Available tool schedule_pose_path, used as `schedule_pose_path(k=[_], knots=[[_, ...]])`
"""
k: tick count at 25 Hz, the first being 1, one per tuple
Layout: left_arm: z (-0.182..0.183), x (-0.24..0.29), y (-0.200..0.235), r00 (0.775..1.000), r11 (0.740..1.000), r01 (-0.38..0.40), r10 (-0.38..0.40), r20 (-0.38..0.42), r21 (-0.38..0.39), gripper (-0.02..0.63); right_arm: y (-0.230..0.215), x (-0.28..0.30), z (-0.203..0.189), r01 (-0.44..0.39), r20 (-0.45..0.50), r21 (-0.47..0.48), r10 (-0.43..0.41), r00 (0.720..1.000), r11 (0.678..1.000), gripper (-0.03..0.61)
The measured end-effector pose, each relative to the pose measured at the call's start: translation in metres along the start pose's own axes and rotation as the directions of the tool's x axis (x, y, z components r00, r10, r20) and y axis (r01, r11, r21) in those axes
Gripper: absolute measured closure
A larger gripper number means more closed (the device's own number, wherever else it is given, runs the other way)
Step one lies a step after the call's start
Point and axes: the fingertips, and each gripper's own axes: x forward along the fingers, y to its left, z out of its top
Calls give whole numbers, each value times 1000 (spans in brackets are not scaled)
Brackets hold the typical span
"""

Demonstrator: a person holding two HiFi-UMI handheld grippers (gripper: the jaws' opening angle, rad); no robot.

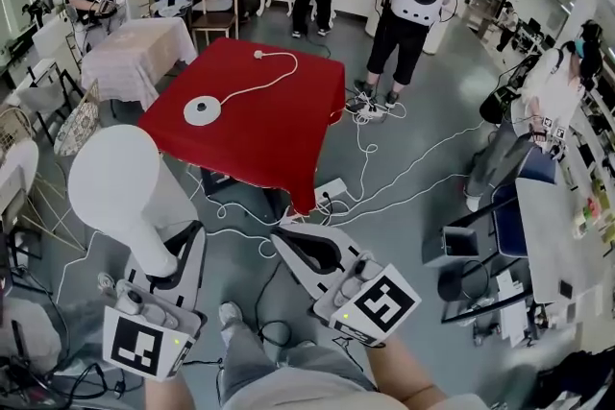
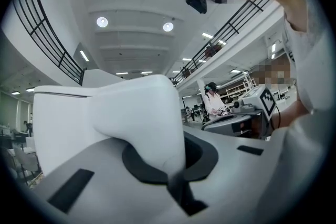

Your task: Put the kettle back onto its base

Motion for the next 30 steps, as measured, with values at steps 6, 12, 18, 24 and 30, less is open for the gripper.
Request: schedule_pose_path(k=[6,12,18,24,30], knots=[[-11,24,30,999,999,52,-52,2,-7,604,-14,40,1,8,1,-11,-8,1000,1000,572],[-35,48,78,988,987,157,-157,-1,-29,604,-29,111,5,48,21,-30,-48,999,998,572],[-52,60,126,965,964,262,-262,0,-45,604,-43,175,5,119,49,-19,-118,992,993,572],[-62,75,160,954,953,299,-299,8,-51,604,-54,209,3,153,44,-23,-152,987,988,572],[-69,102,167,958,955,288,-288,15,-68,604,-85,223,-5,134,36,-24,-134,990,991,572]])
